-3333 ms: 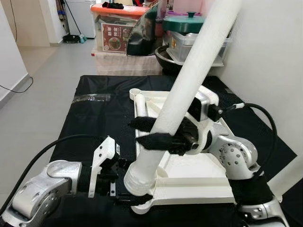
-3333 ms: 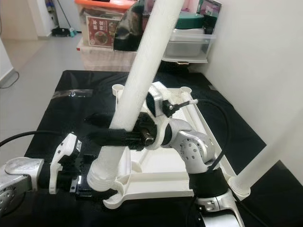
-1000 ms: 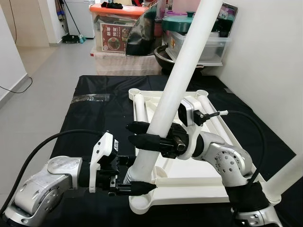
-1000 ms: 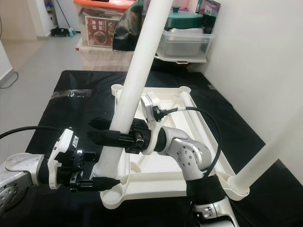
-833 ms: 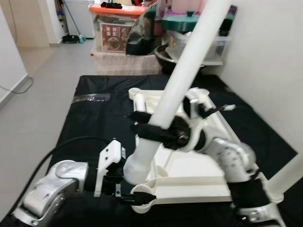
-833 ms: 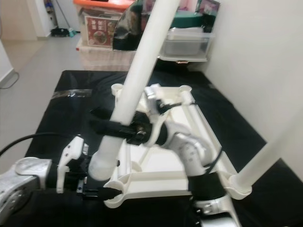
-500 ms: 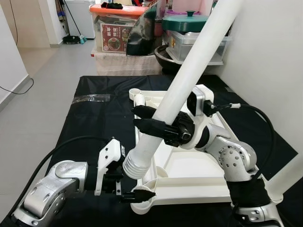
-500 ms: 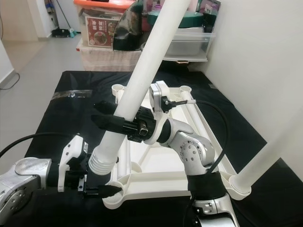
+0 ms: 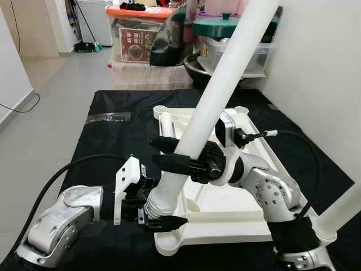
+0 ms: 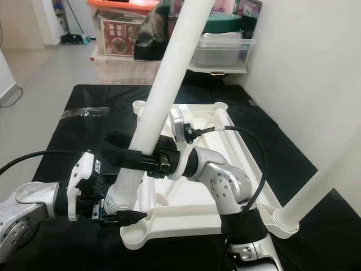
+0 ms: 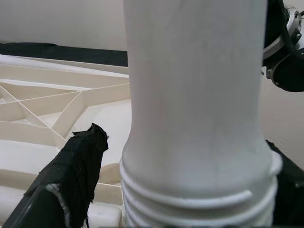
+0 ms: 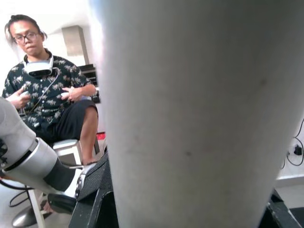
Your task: Building children table
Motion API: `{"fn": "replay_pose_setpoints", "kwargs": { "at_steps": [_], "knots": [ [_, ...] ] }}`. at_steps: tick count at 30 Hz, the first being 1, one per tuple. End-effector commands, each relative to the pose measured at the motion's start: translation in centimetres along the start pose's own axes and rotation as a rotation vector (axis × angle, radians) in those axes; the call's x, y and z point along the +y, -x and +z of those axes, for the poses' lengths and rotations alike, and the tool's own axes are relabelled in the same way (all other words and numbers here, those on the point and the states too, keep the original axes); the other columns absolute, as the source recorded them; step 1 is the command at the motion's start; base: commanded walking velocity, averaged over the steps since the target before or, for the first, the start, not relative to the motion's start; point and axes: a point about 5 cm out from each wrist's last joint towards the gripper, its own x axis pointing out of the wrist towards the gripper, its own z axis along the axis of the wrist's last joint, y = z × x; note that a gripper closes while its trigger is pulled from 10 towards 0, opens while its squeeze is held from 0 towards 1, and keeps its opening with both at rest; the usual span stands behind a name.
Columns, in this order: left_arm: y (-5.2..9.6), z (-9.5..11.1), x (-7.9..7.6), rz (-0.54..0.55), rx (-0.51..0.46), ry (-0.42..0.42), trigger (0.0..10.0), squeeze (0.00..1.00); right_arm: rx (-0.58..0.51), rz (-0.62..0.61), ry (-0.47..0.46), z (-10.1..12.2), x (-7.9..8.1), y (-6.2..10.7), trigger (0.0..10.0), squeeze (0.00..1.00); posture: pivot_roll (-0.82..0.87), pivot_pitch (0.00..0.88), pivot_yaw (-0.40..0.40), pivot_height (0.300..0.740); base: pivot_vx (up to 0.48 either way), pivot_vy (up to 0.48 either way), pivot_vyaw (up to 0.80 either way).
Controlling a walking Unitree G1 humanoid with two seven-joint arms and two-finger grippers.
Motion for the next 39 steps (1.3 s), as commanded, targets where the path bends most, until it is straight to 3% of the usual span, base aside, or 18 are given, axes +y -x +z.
{"fn": "replay_pose_setpoints", "kwargs": {
  "at_steps": [1,6,7,8,21,26,27,28,33,34,38,39],
  "knots": [
    [0.1,0.3,0.0,0.008,-0.013,-0.016,10.0,0.00,0.008,0.005,0.010,0.0,0.1,0.2,0.0,0.00,0.07,0.000,-0.078,0.740,0.000,0.000,0.00],
    [-0.2,0.1,-0.1,-0.003,-0.024,-0.011,10.0,0.00,0.005,0.008,0.011,0.0,0.2,0.1,0.0,0.00,0.07,0.000,-0.078,0.740,0.000,0.000,0.00],
    [-0.4,0.1,-0.1,-0.007,-0.029,-0.009,6.6,0.00,0.003,0.011,0.012,0.0,0.3,0.0,0.0,0.00,0.06,0.000,-0.075,0.740,0.000,0.000,0.00],
    [-0.5,0.0,-0.1,-0.014,-0.038,-0.002,0.0,0.00,0.002,0.013,0.015,0.0,0.3,-0.1,0.0,0.00,0.06,0.000,-0.072,0.740,0.000,0.000,0.00],
    [-0.6,-0.2,-0.5,-0.040,-0.058,0.018,0.0,0.00,0.002,0.014,0.022,-0.2,0.4,-0.4,0.0,0.00,0.06,0.000,-0.072,0.740,0.000,0.000,0.00],
    [-0.6,-0.3,-0.5,-0.017,-0.042,0.014,0.0,0.00,0.041,-0.065,0.035,-0.4,-0.2,-0.5,0.0,0.00,0.06,0.000,-0.074,0.740,0.000,0.000,0.00],
    [-0.5,-0.4,-0.3,-0.003,-0.033,0.009,10.0,0.00,0.058,-0.131,0.027,-0.6,-0.8,-0.6,10.0,0.00,0.06,0.000,-0.076,0.740,0.000,0.000,0.00],
    [-0.5,-0.4,-0.2,0.004,-0.024,0.007,10.0,0.00,0.053,-0.189,0.025,-0.6,-1.3,-0.7,10.0,1.00,0.07,0.000,-0.077,0.740,0.000,0.000,0.00],
    [-0.2,-0.4,0.2,0.046,-0.006,-0.019,10.0,0.00,0.028,-0.330,0.038,-0.4,-2.3,-0.7,10.0,1.00,0.07,0.000,-0.078,0.740,0.000,0.000,0.00],
    [-0.1,-0.3,0.5,0.076,0.007,-0.042,10.0,0.00,0.031,-0.410,0.037,-0.5,-2.8,-0.5,10.0,0.00,0.07,0.000,-0.078,0.740,0.000,0.000,0.00],
    [-0.1,-0.7,2.2,0.250,0.085,-0.142,10.0,0.00,-0.013,-0.574,-0.022,-0.9,-3.5,-0.5,10.0,0.00,0.07,0.000,-0.079,0.740,0.000,0.000,0.00],
    [-0.1,-0.7,2.2,0.250,0.085,-0.142,10.0,0.00,-0.013,-0.574,-0.022,-0.9,-3.5,-0.5,10.0,0.00,0.07,0.000,-0.079,0.740,0.000,0.000,0.00]
  ]
}}
